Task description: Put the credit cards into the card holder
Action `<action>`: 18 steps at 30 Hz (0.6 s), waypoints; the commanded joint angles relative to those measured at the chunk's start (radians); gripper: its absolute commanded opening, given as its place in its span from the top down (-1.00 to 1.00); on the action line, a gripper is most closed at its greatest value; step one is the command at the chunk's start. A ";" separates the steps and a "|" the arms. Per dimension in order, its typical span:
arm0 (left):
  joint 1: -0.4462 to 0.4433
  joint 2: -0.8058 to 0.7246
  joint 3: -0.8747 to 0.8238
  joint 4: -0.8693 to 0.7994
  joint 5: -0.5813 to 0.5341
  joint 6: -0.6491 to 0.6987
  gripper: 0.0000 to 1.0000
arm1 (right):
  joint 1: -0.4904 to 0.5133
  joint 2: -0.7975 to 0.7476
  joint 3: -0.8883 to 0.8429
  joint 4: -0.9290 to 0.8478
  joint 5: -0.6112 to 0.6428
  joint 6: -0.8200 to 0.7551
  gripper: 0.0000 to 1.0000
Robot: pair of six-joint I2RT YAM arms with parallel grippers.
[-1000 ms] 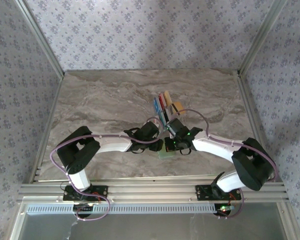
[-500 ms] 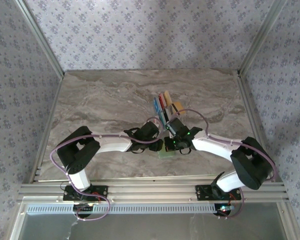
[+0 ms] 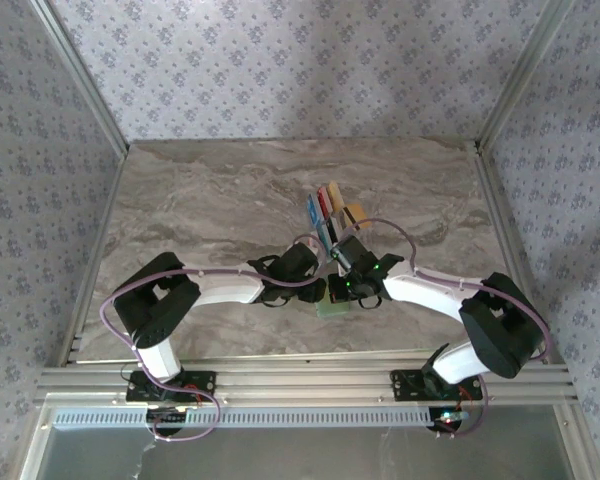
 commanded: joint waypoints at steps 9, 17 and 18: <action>0.028 0.017 -0.017 -0.009 -0.033 -0.002 -0.08 | -0.004 0.090 -0.014 -0.051 -0.024 0.020 1.00; 0.035 0.013 -0.019 0.000 -0.024 0.001 -0.08 | 0.001 0.116 0.009 -0.089 -0.019 0.030 1.00; 0.036 0.010 -0.020 0.002 -0.023 0.002 -0.08 | 0.004 0.115 0.012 -0.087 -0.018 0.032 1.00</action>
